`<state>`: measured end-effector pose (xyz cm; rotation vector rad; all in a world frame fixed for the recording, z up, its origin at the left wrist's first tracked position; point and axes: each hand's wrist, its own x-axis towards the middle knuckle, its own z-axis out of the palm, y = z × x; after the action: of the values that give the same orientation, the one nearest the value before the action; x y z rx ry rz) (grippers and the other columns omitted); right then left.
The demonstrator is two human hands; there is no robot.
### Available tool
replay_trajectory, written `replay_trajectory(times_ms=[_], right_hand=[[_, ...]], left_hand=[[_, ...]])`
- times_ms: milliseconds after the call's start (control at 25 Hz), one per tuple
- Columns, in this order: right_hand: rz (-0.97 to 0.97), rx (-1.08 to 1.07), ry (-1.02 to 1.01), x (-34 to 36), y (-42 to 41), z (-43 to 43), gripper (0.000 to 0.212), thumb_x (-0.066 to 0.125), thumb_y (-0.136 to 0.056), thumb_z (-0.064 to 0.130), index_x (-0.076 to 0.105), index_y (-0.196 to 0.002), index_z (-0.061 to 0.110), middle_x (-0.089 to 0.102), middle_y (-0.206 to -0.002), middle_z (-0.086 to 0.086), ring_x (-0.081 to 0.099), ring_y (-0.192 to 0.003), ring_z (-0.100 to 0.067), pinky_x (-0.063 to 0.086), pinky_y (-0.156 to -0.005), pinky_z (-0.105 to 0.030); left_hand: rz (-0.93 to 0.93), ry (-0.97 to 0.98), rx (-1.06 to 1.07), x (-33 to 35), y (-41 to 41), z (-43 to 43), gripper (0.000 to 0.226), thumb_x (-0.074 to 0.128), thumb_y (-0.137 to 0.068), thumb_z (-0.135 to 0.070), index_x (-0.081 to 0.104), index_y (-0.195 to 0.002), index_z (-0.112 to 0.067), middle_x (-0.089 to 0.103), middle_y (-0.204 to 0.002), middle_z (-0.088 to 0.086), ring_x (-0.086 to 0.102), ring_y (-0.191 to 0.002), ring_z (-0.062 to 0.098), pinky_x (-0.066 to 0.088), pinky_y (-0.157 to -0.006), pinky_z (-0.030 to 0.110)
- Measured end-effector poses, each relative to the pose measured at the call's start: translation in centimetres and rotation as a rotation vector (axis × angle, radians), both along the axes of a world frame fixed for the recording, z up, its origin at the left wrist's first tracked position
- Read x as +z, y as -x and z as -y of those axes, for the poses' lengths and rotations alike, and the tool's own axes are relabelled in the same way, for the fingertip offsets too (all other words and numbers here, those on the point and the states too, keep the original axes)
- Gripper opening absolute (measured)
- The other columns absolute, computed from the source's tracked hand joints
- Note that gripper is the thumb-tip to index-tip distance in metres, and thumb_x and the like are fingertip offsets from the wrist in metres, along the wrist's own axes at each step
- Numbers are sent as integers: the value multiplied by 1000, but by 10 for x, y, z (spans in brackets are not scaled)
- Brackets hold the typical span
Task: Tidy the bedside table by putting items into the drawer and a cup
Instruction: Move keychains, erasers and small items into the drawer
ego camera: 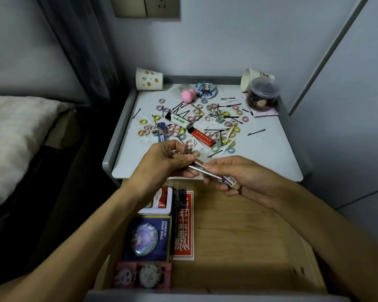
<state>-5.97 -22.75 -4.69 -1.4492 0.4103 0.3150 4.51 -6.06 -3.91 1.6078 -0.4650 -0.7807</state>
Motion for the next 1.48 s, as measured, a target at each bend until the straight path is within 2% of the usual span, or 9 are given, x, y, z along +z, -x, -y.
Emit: replay_trajectory(times_ms=[240, 320, 440, 520, 720, 960, 1080, 1160, 1480], right_hand=[[116, -16, 411, 1, 8, -4, 17, 65, -91, 25, 69, -82, 11, 55, -53, 10, 46, -50, -5, 32, -45, -15], [153, -3, 464, 0, 8, -3, 17, 64, -92, 25, 68, -81, 14, 58, -57, 11, 49, -53, -6, 35, -47, -15], [189, 38, 536, -2, 6, -1, 15, 64, -92, 26, 69, -80, 18, 62, -66, 5, 51, -55, -11, 39, -55, -26], [198, 55, 576, -1, 7, -1, 13, 65, -91, 25, 71, -80, 20, 60, -62, 4, 51, -55, -10, 40, -57, -29], [197, 36, 602, -1, 8, 2, 12, 66, -90, 26, 74, -82, 22, 60, -61, 5, 51, -57, -12, 43, -59, -33], [178, -63, 617, -7, 11, -3, 9, 72, -85, 29, 70, -81, 21, 65, -70, 10, 54, -55, -1, 45, -56, -23], [165, -81, 573, -9, 13, -4, 10, 73, -85, 24, 70, -83, 16, 64, -61, 16, 54, -51, 2, 41, -50, -14], [156, -85, 508, -10, 16, -8, 11, 72, -86, 22, 70, -85, 11, 65, -63, 10, 53, -50, 0, 37, -45, -11], [139, -43, 462, -13, 20, -20, 14, 69, -89, 26, 72, -84, 12, 63, -63, 10, 48, -54, -4, 37, -48, -14]], left_hand=[[-24, -89, -2, 2, 3, -1, 12, 65, -90, -9, 60, -92, 2, 73, -76, 20, 72, -60, 21, 60, -63, 32], [-61, -79, 29, 2, 4, -1, 14, 65, -89, -7, 63, -96, 5, 74, -78, 18, 73, -64, 18, 60, -66, 29], [-97, -71, 17, -1, 3, -2, 20, 63, -90, -6, 63, -102, 9, 75, -78, 16, 74, -67, 16, 60, -64, 24], [-117, -71, -10, 0, 4, -1, 18, 60, -92, -7, 64, -102, 8, 75, -78, 15, 73, -66, 14, 59, -61, 20], [-162, -41, -41, 1, 5, 2, 12, 55, -95, -4, 65, -95, 2, 75, -78, 15, 74, -68, 15, 57, -59, 17], [-155, -47, -5, -2, 6, 3, 12, 56, -95, -6, 59, -95, 6, 74, -78, 19, 74, -67, 19, 58, -58, 20], [-87, -72, 5, -4, 4, 1, 17, 55, -97, -8, 56, -100, 8, 73, -77, 23, 73, -63, 24, 59, -56, 26], [-38, -96, -11, -5, 4, -3, 14, 55, -98, -10, 54, -94, 4, 71, -73, 24, 69, -56, 28, 56, -48, 29], [-33, -102, -107, -8, 0, -12, 14, 53, -98, -10, 53, -92, 2, 69, -69, 19, 68, -56, 27, 56, -51, 27]])
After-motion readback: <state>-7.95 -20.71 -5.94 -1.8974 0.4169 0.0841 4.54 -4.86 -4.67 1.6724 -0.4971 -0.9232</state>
